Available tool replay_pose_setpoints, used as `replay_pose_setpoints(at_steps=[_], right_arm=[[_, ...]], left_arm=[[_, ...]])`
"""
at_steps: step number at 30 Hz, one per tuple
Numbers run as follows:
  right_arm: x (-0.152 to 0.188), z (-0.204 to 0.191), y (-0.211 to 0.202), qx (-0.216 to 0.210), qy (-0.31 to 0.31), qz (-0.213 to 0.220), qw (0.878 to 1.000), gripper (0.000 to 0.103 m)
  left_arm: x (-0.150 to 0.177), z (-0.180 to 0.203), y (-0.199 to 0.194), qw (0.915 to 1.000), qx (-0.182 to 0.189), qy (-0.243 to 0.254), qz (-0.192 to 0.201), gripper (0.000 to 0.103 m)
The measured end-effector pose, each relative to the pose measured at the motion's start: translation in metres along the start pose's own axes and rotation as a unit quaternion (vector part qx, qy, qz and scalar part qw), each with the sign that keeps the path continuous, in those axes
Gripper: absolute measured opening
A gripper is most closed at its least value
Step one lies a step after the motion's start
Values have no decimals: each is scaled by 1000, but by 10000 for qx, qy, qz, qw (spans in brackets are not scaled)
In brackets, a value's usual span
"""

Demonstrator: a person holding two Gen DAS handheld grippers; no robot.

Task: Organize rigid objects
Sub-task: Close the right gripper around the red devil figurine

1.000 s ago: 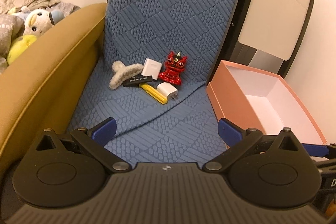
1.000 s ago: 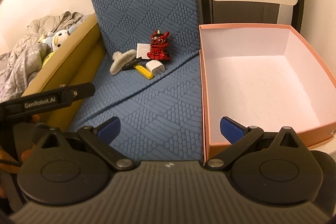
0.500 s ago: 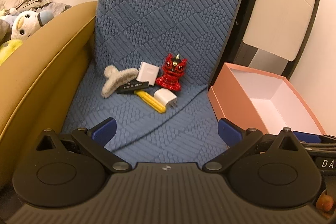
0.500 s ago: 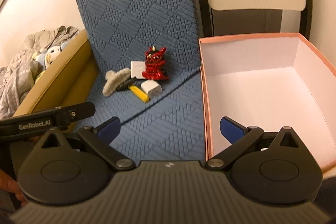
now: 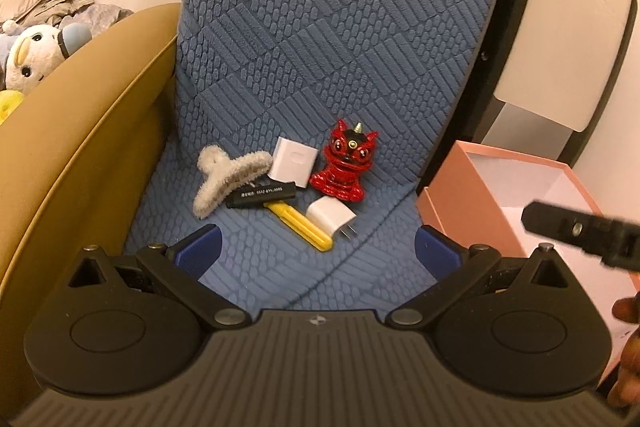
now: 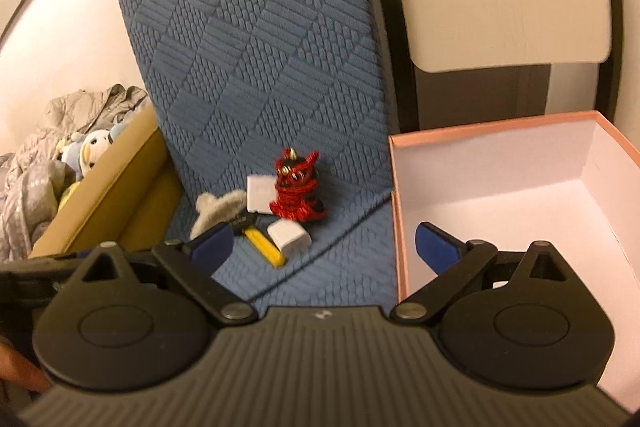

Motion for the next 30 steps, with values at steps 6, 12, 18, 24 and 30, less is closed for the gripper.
replay_pose_setpoints(at_steps=[6,12,18,24,30], right_arm=[[-21,-3,21,-177,5,36,9998,97],[-39,-7,46,-269,-149,40,9995,94],[-55,-12,77,-398,-288,-22,9988,89],[-66,-12,115,-557,-274,-176,9979,85],[-73,-1,153,-607,-5,-404,9973,85]], left_arm=[[-7,-6,27,9996,-153,154,-159,103],[-11,-14,61,9983,-217,215,-506,103],[-18,-23,82,9965,-466,195,-669,102],[-22,-49,104,9944,-133,-520,-912,89],[-24,-76,127,9764,640,-1771,-1058,77]])
Point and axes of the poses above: each gripper's, at about its wrist camera, not at the fingertips, and y roughly the way its jaws point, z to its right, x to its underside, the point moved 6 cm from there along y, roughly the way its jaws point, and after that the axes turned 12 degrees about -z, right-handed, at the moved point
